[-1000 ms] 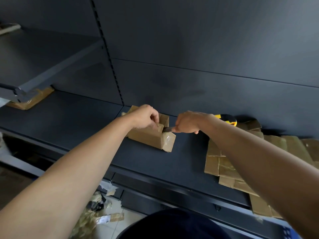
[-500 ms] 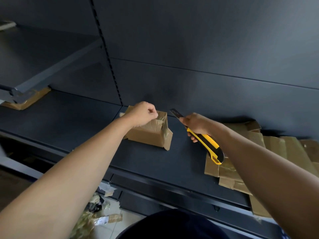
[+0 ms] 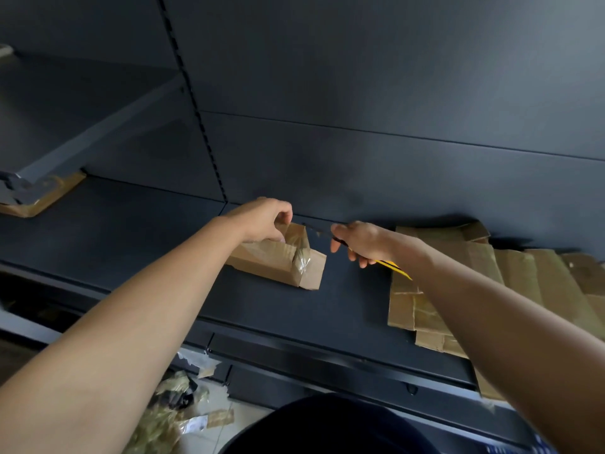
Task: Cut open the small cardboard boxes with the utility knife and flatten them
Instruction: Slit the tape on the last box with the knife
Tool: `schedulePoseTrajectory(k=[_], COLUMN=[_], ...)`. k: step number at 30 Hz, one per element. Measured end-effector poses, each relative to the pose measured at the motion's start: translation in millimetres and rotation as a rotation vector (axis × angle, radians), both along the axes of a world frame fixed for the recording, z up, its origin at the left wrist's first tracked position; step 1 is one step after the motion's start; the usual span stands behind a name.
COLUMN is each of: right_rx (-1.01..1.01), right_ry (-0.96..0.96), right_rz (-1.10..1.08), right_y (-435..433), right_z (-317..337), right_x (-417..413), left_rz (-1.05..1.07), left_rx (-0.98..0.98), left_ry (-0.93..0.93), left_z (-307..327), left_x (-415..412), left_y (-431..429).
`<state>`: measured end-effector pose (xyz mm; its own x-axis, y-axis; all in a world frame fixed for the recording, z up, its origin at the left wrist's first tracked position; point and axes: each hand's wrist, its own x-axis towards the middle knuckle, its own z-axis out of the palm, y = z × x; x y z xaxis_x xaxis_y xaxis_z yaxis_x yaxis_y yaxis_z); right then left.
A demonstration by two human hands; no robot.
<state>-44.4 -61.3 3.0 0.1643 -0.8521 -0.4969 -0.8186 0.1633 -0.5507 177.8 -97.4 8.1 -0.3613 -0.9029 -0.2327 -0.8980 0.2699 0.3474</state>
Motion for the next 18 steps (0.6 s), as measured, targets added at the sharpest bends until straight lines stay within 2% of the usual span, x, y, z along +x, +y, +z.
schedulePoseTrajectory(k=[4, 7, 10, 14, 18], right_rx=[-0.013, -0.004, -0.058, -0.085, -0.148], right_ry=[0.133, 0.128, 0.142, 0.311, 0.371], right_rz=[0.052, 0.054, 0.111, 0.228, 0.196], right_y=[0.8, 4.6, 6.2, 5.4, 3.9], right_z=[0.8, 1.0, -0.2, -0.1, -6.9], right_x=[-0.3, 1.8, 4.4, 7.8, 16.2], left_rz=[-0.08, -0.11, -0.115, -0.104, -0.098], left_rx=[0.056, -0.03, -0.052, -0.061, -0.069], left_ry=[-0.059, -0.11, -0.082, -0.077, -0.074], left_z=[5.1, 2.1, -0.5, 1.2, 3.0], left_x=[3.4, 3.4, 3.0, 6.7, 7.9], left_y=[-5.0, -7.4, -7.8, -9.3, -9.9])
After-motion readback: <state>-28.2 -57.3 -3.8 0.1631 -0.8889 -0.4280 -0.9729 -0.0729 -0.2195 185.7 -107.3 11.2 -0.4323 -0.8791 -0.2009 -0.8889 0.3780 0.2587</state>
